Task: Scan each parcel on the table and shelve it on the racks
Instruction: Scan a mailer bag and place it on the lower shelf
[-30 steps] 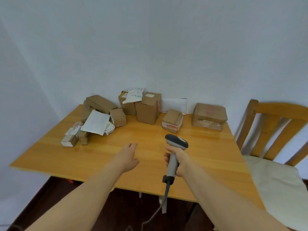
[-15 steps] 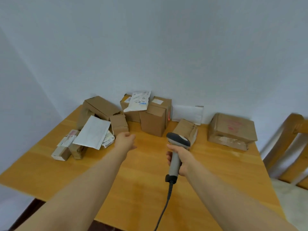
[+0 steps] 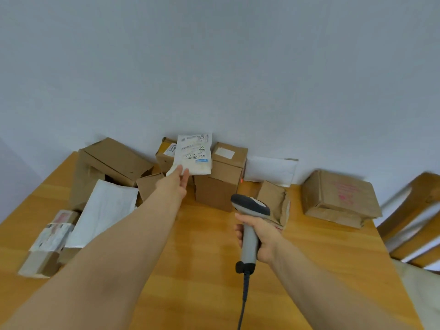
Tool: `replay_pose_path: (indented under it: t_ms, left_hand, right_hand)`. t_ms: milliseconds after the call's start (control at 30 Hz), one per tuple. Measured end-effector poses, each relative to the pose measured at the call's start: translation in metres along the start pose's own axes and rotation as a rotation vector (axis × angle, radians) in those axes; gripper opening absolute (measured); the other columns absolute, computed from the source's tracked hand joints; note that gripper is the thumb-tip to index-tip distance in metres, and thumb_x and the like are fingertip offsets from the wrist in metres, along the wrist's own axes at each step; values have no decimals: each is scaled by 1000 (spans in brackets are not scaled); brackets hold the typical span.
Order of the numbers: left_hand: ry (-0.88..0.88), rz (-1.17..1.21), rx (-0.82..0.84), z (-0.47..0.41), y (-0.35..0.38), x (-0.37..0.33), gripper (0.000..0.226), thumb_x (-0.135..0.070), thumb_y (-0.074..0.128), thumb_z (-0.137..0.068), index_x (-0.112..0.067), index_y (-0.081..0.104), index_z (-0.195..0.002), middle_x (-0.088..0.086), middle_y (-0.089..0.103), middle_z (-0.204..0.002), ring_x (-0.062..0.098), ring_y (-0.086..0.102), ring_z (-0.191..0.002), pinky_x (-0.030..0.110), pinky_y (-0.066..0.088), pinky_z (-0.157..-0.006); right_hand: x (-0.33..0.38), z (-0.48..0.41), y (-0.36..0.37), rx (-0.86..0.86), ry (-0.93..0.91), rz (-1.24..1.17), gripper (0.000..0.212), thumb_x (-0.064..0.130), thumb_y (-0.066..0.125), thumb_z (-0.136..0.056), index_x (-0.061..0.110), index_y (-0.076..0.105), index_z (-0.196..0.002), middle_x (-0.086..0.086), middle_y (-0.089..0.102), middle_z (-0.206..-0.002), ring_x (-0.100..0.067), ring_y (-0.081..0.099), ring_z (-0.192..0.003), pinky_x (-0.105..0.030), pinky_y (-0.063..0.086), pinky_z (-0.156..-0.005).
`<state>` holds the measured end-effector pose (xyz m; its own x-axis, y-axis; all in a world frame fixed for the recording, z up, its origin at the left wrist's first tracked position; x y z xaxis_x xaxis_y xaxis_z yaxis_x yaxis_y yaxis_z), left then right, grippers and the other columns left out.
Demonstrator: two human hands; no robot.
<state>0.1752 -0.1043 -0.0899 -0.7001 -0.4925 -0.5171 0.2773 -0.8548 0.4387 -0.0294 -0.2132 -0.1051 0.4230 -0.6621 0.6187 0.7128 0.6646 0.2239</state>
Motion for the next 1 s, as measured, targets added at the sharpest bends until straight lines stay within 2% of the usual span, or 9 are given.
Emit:
replay_pose_path:
  t_ms: [100,200,300,400,533,600,733,867,1000]
  left_hand:
    - [-46,84,-22,-8,1,-5,24,-1,68,-84,-2,57,-105,18,62,-95,23,66,-72,18,49,-41]
    - [-34,48,9,-5,-4,-6,26,3,64,-86,-3,55,-109,20,60,-95,26,65,-77,21,51,-43]
    - [-8,8,115,9,-19,-1,27,8,58,-89,-2,52,-114,20,57,-104,28,63,-83,26,59,-52]
    - [-13,-17,225,33,-44,9,20,8,52,-92,2,52,-111,21,56,-106,24,61,-86,27,60,-63]
    - [-35,-100,249,65,-91,31,14,10,48,-91,3,54,-101,19,60,-94,18,56,-73,19,56,-51]
    - [-54,-161,215,76,-118,45,15,10,47,-90,2,53,-100,18,62,-88,17,54,-68,17,52,-46]
    - [-82,-248,97,89,-170,75,13,10,44,-90,2,54,-88,14,61,-75,13,50,-59,15,47,-41]
    - [-117,-369,-34,93,-213,102,18,13,40,-88,0,52,-85,11,54,-75,15,47,-63,15,44,-38]
    - [-126,-565,-122,83,-237,116,23,17,35,-87,-1,50,-85,11,52,-80,18,49,-68,15,43,-37]
  right_hand:
    - [0,-6,1,1,5,-4,16,16,77,-79,6,66,-85,-7,66,-66,-15,58,-54,-26,49,-51]
    - [-1,-8,2,11,13,-4,17,16,77,-79,5,65,-83,-7,66,-65,-14,58,-53,-25,50,-51]
    - [-2,-6,2,21,14,-3,18,17,77,-78,5,65,-86,-6,66,-65,-13,59,-51,-25,50,-50]
    - [-3,-1,-1,45,1,-8,20,17,77,-78,6,64,-88,-6,66,-65,-14,59,-53,-26,50,-51]
    - [-6,10,-9,84,-6,-33,16,18,74,-81,8,63,-84,-4,65,-62,-14,58,-53,-26,48,-54]
    - [-12,13,-15,64,-13,-27,17,19,75,-80,8,63,-87,-6,67,-66,-17,61,-58,-27,48,-53]
    - [-36,14,-27,37,9,-21,25,21,76,-80,8,64,-97,-15,69,-95,-25,66,-76,-29,49,-53]
    - [-64,15,-36,42,94,3,16,19,71,-85,8,61,-92,-13,66,-88,-24,62,-72,-31,48,-62]
    - [-91,11,-43,-1,196,124,16,16,71,-86,5,59,-88,-11,60,-79,-21,57,-63,-30,48,-59]
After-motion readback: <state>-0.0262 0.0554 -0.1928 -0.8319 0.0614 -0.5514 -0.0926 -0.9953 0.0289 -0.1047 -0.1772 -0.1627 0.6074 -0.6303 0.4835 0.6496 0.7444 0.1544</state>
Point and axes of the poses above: each hand's wrist, its own z-axis away from the middle knuckle, its own y-axis out of the palm, x = y × z, the point moved 1 cm from there along -z, towards the middle knuckle
